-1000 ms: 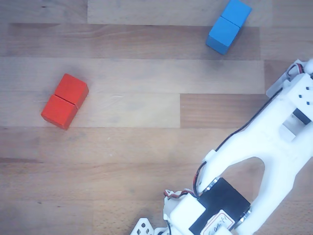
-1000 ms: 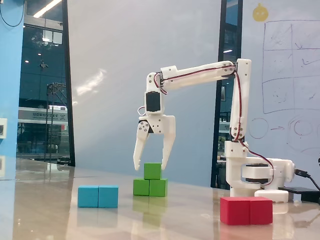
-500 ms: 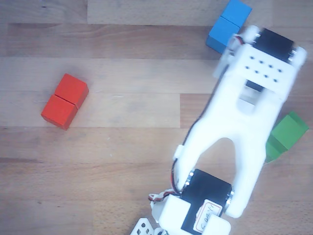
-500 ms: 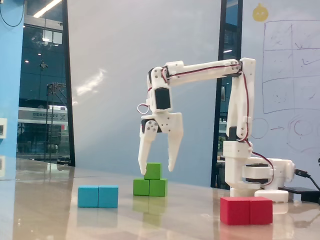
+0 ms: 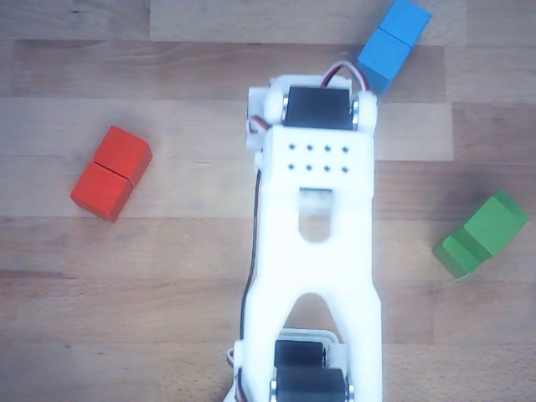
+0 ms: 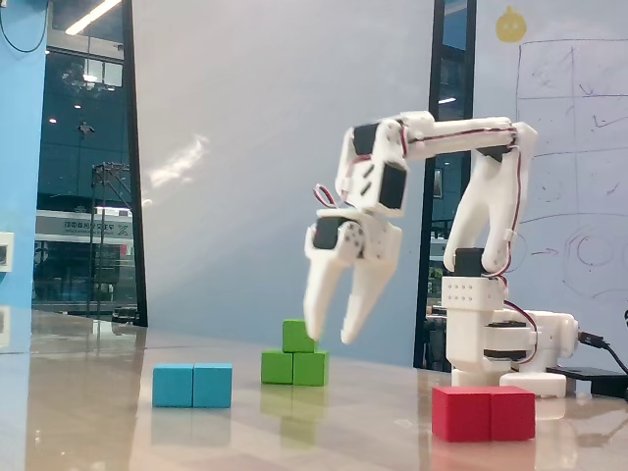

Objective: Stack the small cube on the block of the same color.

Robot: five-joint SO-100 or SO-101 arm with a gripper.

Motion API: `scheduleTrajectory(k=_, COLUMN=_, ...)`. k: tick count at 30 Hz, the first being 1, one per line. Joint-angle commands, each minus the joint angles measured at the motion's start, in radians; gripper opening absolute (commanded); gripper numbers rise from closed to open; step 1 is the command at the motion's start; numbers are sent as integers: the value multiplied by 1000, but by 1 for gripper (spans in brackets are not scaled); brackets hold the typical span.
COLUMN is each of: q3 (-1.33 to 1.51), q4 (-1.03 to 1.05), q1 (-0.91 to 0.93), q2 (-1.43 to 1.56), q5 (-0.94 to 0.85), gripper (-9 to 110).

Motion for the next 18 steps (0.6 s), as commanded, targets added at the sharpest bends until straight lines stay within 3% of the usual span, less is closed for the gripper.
scheduleTrajectory(k=1, q3=123, q4=-94, q1=-14, q2=199, q5=0, gripper=2)
scheduleTrajectory(k=18, q3=618, q4=-178, q1=-12, q2=756, q5=6, gripper=0)
